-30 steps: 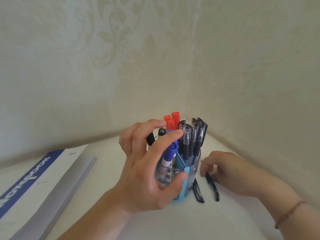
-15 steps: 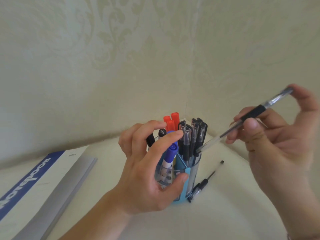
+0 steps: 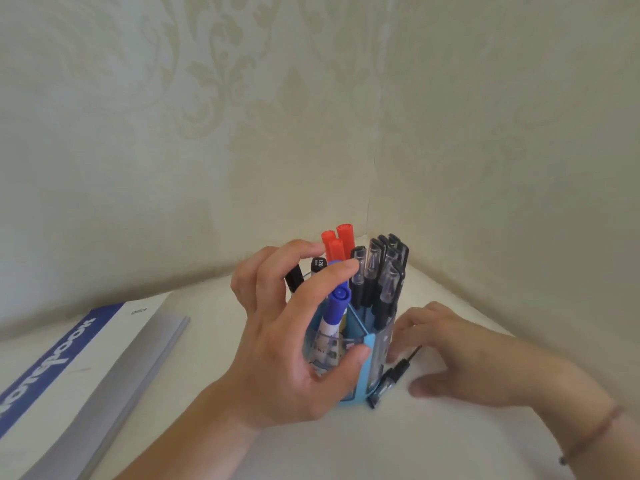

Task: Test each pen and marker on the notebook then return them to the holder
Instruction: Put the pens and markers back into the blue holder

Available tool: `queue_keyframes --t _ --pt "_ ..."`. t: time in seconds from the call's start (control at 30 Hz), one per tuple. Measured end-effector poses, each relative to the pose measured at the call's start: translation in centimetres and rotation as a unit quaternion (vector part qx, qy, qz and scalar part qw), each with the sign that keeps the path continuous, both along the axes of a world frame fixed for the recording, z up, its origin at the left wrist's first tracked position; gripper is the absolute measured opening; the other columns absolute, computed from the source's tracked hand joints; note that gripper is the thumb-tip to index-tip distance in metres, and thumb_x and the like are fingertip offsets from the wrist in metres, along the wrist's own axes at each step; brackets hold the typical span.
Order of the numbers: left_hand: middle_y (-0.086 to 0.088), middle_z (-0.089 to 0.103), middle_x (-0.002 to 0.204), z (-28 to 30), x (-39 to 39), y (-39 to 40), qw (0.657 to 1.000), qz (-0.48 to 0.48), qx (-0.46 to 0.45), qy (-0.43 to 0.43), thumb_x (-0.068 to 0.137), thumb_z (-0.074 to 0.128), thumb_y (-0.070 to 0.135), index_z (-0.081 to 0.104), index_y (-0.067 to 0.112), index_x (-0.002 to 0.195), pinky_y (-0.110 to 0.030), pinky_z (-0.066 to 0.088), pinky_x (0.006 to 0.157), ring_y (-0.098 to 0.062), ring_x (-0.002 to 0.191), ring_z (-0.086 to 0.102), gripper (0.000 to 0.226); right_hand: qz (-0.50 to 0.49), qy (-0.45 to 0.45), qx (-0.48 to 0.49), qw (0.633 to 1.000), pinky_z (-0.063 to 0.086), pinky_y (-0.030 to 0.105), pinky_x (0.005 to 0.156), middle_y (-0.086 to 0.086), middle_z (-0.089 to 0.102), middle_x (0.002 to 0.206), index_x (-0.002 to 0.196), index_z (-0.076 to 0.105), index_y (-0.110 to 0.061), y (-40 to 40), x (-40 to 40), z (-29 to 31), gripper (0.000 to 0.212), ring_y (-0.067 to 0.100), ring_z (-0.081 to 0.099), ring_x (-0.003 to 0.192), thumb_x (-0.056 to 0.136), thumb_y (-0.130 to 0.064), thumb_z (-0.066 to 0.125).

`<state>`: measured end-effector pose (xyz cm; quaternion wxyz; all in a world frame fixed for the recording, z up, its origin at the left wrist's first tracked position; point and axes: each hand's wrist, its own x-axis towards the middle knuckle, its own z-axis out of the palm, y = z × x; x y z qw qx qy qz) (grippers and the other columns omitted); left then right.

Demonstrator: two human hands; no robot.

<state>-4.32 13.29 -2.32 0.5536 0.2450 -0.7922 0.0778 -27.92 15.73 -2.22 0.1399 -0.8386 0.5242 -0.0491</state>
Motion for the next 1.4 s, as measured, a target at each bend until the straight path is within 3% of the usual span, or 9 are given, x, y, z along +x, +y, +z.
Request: queue_keyframes --t 0.13,0.2,0.33,0.5,0.6,0.77,1.0,1.13,1.4 --pt "0.003 0.032 0.133 0.0 0.1 0.0 1.0 -0.002 0.001 0.001 0.069 0.069 0.04 0.049 0.02 0.127 -0.06 0.033 0.096 -0.033 0.123 0.037 0.064 0.034 -0.012 0.02 0.999 0.045 0.034 0.085 -0.018 0.057 0.096 0.082 0.06 -0.043 0.5 -0.4 1.2 0.014 0.005 0.047 0.097 0.077 -0.04 0.073" --pt "0.005 0.032 0.133 0.0 0.1 -0.1 1.0 -0.003 0.002 0.003 0.068 0.069 0.04 0.049 0.021 0.127 -0.061 0.033 0.096 -0.032 0.123 0.037 0.065 0.076 -0.18 0.09 0.977 0.05 0.038 0.077 -0.007 0.063 0.089 0.088 0.064 -0.035 1.7 -1.0 2.8 0.01 0.016 0.055 0.08 0.082 -0.036 0.072" --pt "0.004 0.032 0.133 -0.1 0.0 -0.1 1.0 -0.004 0.006 -0.001 0.068 0.069 0.04 0.049 0.021 0.128 -0.06 0.032 0.097 -0.03 0.124 0.036 0.066 0.101 -0.638 -0.002 0.763 0.05 0.024 0.056 0.013 0.066 0.078 0.125 0.052 -0.02 2.4 0.0 4.5 0.055 0.018 0.058 0.059 0.077 -0.026 0.079" --pt "0.004 0.032 0.133 -0.1 0.0 -0.2 1.0 -0.004 0.007 -0.001 0.068 0.069 0.04 0.048 0.022 0.128 -0.06 0.032 0.098 -0.031 0.125 0.035 0.066 0.001 -0.678 -0.272 0.682 0.054 0.032 0.064 0.008 0.07 0.083 0.13 0.032 -0.024 2.4 3.0 4.5 0.059 0.024 0.062 0.059 0.082 -0.016 0.065" --pt "0.005 0.031 0.133 -0.1 0.0 -0.1 1.0 -0.004 0.005 0.001 0.068 0.068 0.04 0.048 0.022 0.128 -0.06 0.031 0.099 -0.032 0.125 0.035 0.066 -0.006 -0.654 -0.3 0.694 0.053 0.035 0.062 0.011 0.069 0.081 0.13 0.029 -0.025 2.6 3.8 4.4 0.058 0.025 0.063 0.06 0.085 -0.004 0.06" --pt "0.003 0.031 0.133 -0.1 0.0 0.0 1.0 -0.001 -0.003 0.003 0.067 0.068 0.038 0.047 0.021 0.128 -0.057 0.031 0.101 -0.034 0.124 0.034 0.068 -0.035 -0.333 -0.41 0.848 0.043 0.03 0.089 0.001 0.043 0.127 0.113 0.06 -0.039 2.2 3.7 3.5 0.024 0.026 0.049 0.112 0.091 -0.046 0.055" --pt "0.001 0.031 0.131 -0.1 0.3 0.0 0.997 -0.056 0.013 0.051 0.067 0.058 0.033 0.04 0.021 0.131 -0.056 0.032 0.102 -0.044 0.124 0.034 0.067 -0.024 -0.402 -0.063 0.913 0.045 0.038 0.103 -0.02 0.037 0.146 0.147 -0.009 -0.043 1.8 5.2 1.1 0.132 0.006 0.043 0.133 0.056 -0.055 0.086" --pt "0.0 0.03 0.131 -0.2 0.4 0.0 0.996 -0.056 0.021 0.064 0.067 0.056 0.032 0.038 0.02 0.131 -0.049 0.029 0.106 -0.043 0.125 0.034 0.067 -0.04 -0.427 -0.022 0.903 0.045 0.011 0.092 -0.031 0.048 0.134 0.146 0.01 -0.031 1.0 6.8 -0.5 0.118 -0.006 0.052 0.122 0.061 -0.014 0.091" --pt "0.005 0.037 0.141 -1.9 0.3 -1.6 0.982 -0.006 0.16 0.097 0.08 0.064 0.039 0.038 0.019 0.138 -0.039 0.032 0.111 -0.021 0.135 0.037 0.067 -0.244 -0.377 -0.093 0.889 0.055 0.025 0.081 -0.016 0.053 0.126 0.131 0.038 -0.036 -2.0 3.4 -2.0 0.095 0.002 0.058 0.107 0.05 -0.062 0.082"
